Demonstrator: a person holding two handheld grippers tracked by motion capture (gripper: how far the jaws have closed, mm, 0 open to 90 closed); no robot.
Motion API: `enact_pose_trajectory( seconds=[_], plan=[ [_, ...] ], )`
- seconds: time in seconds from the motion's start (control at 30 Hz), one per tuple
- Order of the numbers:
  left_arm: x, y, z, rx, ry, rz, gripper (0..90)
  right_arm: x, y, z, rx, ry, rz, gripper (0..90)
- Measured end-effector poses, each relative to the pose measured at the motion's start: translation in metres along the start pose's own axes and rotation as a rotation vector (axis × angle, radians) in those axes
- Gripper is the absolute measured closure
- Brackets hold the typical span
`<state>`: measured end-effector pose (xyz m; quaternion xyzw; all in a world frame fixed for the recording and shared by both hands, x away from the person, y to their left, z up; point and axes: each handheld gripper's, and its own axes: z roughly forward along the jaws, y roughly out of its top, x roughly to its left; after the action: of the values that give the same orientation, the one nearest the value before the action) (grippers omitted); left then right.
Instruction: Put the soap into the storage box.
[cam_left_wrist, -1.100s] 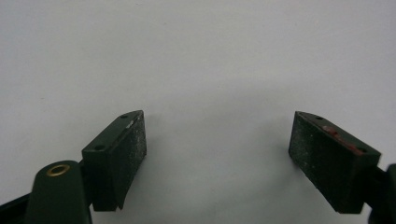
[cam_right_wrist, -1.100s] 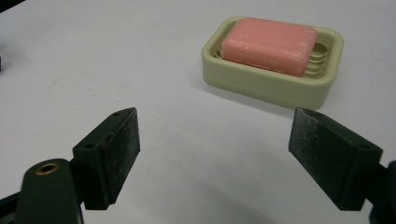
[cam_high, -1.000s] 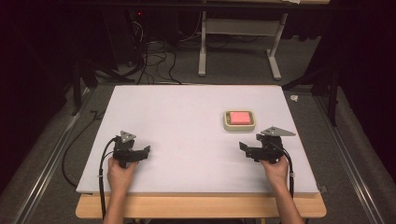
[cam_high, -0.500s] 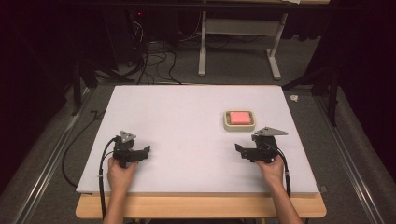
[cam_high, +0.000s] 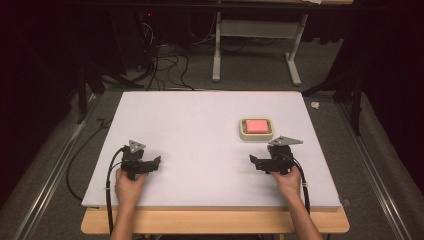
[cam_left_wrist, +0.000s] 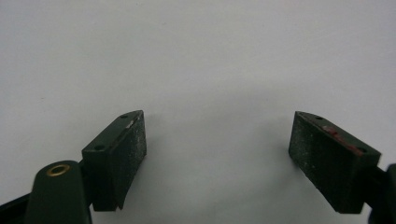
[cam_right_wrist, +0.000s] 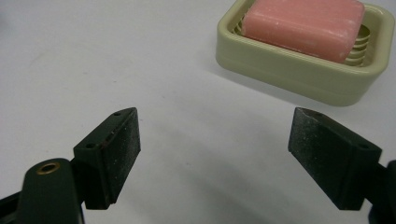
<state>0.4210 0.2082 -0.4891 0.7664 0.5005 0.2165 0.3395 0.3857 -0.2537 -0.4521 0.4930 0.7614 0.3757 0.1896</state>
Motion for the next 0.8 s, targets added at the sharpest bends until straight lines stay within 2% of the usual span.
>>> enact_pose_trajectory(
  seconds=[0.43,0.8],
  plan=[
    [0.000,0.000,0.000,0.000,0.000,0.000,19.7,-0.001,-0.001,0.009,0.031,-0.020,-0.003,17.7],
    [0.000,0.000,0.000,0.000,0.000,0.000,19.7,0.003,-0.002,0.015,0.054,-0.042,-0.024,17.7]
  ],
)
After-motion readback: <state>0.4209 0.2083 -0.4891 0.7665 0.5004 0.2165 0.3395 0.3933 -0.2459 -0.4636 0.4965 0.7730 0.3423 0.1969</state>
